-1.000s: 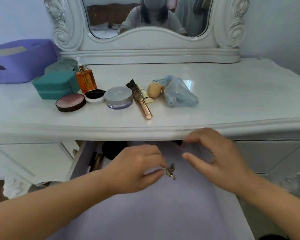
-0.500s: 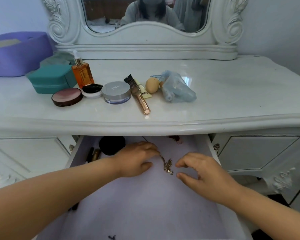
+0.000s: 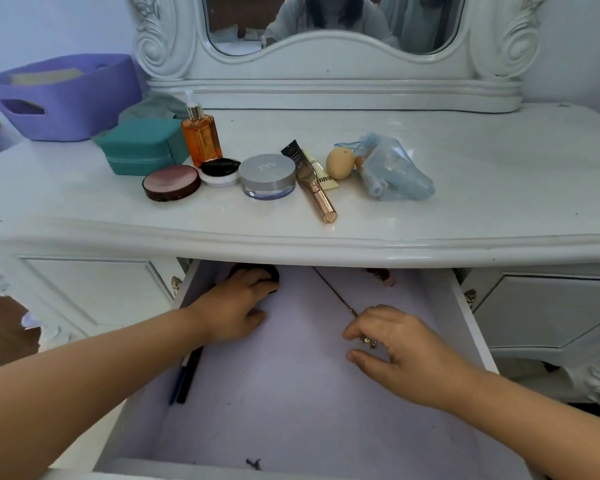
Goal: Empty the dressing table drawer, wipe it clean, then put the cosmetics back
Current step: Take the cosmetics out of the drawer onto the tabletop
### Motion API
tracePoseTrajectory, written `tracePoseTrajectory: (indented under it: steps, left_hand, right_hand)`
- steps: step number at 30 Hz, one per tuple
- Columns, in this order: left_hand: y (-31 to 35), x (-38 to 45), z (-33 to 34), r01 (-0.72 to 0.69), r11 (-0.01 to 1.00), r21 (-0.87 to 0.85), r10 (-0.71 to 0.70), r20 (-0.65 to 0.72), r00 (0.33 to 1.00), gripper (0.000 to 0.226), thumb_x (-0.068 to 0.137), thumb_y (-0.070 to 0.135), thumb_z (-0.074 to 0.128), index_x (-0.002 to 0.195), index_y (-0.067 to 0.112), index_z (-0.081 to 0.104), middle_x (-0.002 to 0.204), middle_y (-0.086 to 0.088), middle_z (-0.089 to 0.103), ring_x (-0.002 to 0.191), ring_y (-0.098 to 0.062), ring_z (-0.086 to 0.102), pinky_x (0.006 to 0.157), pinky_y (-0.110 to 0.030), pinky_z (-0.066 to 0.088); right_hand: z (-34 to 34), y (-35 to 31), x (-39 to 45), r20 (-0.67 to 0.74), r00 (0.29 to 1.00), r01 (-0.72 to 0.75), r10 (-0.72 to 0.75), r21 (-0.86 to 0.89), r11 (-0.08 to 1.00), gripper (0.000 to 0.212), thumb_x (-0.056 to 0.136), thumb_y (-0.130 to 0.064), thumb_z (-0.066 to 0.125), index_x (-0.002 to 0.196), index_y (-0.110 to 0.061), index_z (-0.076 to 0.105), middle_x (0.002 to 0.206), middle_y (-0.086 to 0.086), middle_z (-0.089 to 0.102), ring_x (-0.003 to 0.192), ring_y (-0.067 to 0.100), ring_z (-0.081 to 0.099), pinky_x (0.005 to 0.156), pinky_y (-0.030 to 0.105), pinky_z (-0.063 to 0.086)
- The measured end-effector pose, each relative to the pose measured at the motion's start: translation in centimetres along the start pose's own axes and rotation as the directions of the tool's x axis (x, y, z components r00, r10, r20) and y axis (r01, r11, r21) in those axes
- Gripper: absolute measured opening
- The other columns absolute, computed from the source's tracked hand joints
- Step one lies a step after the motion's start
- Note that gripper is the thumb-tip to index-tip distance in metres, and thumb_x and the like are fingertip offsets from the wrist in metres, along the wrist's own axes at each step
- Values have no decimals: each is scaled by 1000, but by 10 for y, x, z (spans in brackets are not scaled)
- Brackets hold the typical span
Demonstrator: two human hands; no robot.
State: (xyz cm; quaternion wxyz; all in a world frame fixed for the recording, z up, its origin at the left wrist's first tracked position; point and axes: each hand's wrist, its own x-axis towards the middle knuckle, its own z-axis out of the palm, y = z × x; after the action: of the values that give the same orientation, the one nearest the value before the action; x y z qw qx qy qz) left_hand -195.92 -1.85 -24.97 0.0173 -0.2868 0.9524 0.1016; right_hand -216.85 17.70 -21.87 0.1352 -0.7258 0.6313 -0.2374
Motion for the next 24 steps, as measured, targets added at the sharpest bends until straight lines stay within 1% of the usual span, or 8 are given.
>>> tracePoseTrajectory:
  steps: [2,4,8,12,15,18,21,24]
  left_hand:
    - [1,-7,4,-27,1000,-15,27,-1,1000,67,76,47,30,135,19,45,140,-2,42,127,-22,37,103,-36,36]
    - [6,-18,6,-54,999,0,54,-6,999,59,79,42,36,133,22,47,137,0,45,126,-21,40,99,-33,34]
    - [19,-38,6,-208,977,50,210,-26,977,48,77,36,42,123,27,47,122,1,57,110,-18,51,83,-40,50]
    - [27,-49,2,-299,954,-2,299,16,954,48,80,39,47,126,28,44,126,1,54,110,-17,50,84,-37,51]
    - [33,-51,3,-261,965,17,262,-36,964,52,78,45,50,126,29,43,127,0,53,110,-21,54,88,-37,49]
    - [40,-53,13,-214,973,91,220,-57,974,56,73,50,48,124,27,43,125,-3,55,113,-26,55,91,-43,49]
    - [51,-60,24,-169,977,132,181,-81,980,58,72,50,44,125,27,44,125,-3,57,117,-29,55,92,-44,48]
    - [57,-67,29,-136,987,91,145,-103,984,55,74,47,46,126,27,45,128,-4,55,120,-28,52,91,-44,49]
  right_hand:
    - [0,1,-1,7,1000,-10,10,-2,1000,43,79,-50,43,101,-22,66,90,-24,49,86,-11,41,76,11,38]
    - [0,2,-1,13,1000,-19,19,-4,1000,45,79,-51,42,102,-21,66,91,-22,53,86,-8,44,77,12,40]
    - [2,2,-2,33,999,-21,22,-19,1000,36,82,-42,51,106,-20,66,94,-19,54,87,-5,45,76,5,32]
    - [3,0,-2,66,998,-4,5,-19,1000,31,85,-36,56,110,-20,64,102,-10,62,90,-3,46,78,6,34]
    - [5,-1,-5,68,997,-23,23,-9,1000,34,82,-38,54,108,-19,66,99,-12,62,90,-3,48,77,7,35]
    - [7,-4,-10,46,998,-47,47,5,999,34,82,-38,54,106,-18,66,94,-18,55,91,-2,49,80,11,38]
    - [11,-8,-18,50,998,-37,36,17,999,29,86,-34,58,110,-20,64,104,-12,62,97,1,52,86,14,41]
    - [17,-14,-27,102,995,-19,17,18,1000,33,86,-38,55,113,-22,62,109,-9,62,100,3,53,86,12,39]
